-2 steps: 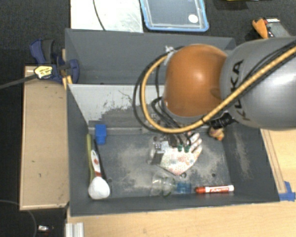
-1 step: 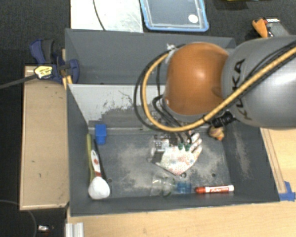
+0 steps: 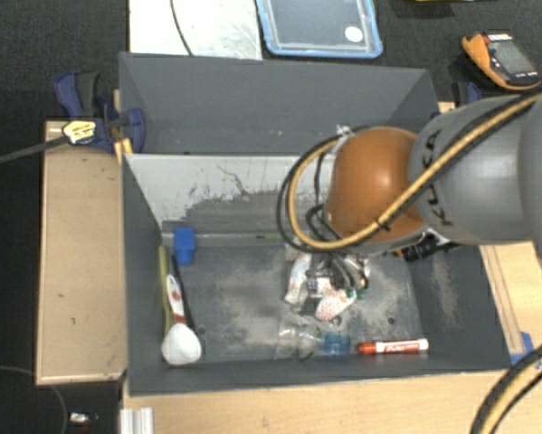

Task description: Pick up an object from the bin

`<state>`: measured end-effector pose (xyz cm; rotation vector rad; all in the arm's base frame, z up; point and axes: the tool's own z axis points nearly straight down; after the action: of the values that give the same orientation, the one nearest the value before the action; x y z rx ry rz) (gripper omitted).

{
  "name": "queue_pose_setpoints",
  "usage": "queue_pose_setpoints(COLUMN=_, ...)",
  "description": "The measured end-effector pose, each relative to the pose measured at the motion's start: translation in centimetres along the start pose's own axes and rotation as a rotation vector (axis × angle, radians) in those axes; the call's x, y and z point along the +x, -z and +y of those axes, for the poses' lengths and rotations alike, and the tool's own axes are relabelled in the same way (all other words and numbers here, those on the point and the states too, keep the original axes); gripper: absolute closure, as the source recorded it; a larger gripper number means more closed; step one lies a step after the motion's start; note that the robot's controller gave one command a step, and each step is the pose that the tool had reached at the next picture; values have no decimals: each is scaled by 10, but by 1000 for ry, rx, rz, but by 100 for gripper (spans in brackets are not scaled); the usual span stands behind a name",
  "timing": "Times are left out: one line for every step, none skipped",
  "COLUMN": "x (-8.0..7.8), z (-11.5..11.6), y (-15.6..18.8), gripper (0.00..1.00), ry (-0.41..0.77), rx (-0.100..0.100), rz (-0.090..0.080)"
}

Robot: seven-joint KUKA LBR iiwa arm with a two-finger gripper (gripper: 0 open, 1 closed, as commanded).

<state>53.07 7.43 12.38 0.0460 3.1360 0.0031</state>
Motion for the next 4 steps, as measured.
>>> queue_pose_setpoints(x=-35, z=-38, y=15, gripper=0, ry=360, rx=-2, rz=-8)
queue_pose_setpoints(x=-24, z=-69, y=4, gripper=0, ry=130, rx=-1, rz=-3)
queue_pose_setpoints(x=-20, z=-77, y=-32, gripper=0, ry=325, rx=0, rz=-13)
queue_pose_setpoints(x=-15, z=-56, y=-52, gripper=100, ry=342, rx=0, rz=-9)
